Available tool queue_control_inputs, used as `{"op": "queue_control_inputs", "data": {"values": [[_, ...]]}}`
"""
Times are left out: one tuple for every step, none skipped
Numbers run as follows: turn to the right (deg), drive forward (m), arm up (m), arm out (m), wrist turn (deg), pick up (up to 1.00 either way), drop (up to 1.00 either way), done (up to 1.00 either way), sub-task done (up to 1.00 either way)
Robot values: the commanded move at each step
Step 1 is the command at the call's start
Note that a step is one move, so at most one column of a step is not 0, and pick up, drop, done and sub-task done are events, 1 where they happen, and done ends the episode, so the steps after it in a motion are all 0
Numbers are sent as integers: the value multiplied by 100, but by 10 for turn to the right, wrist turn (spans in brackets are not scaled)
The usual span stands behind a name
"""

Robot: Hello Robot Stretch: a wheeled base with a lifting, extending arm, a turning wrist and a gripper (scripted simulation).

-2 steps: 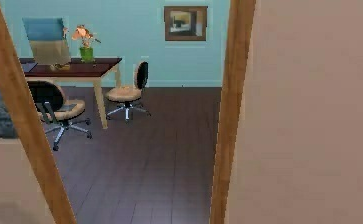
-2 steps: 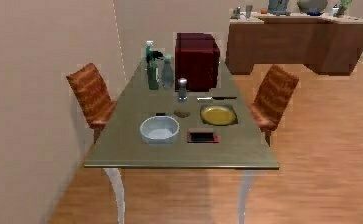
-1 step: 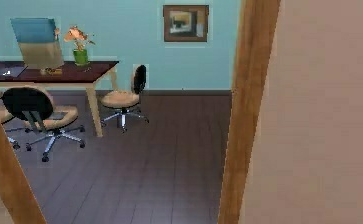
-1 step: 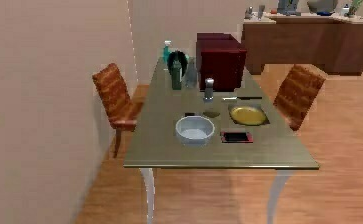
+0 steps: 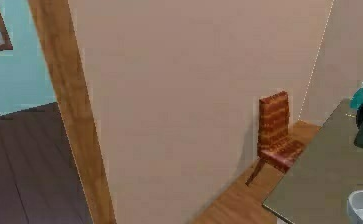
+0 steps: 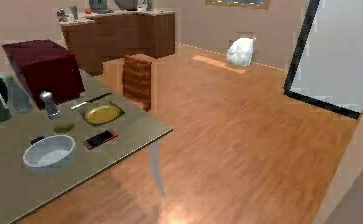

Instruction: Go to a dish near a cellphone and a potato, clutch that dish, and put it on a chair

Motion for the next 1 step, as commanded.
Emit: {"op": "queue_control_inputs", "data": {"values": [[450, 0, 0, 0, 0, 0, 0, 0, 0]]}}
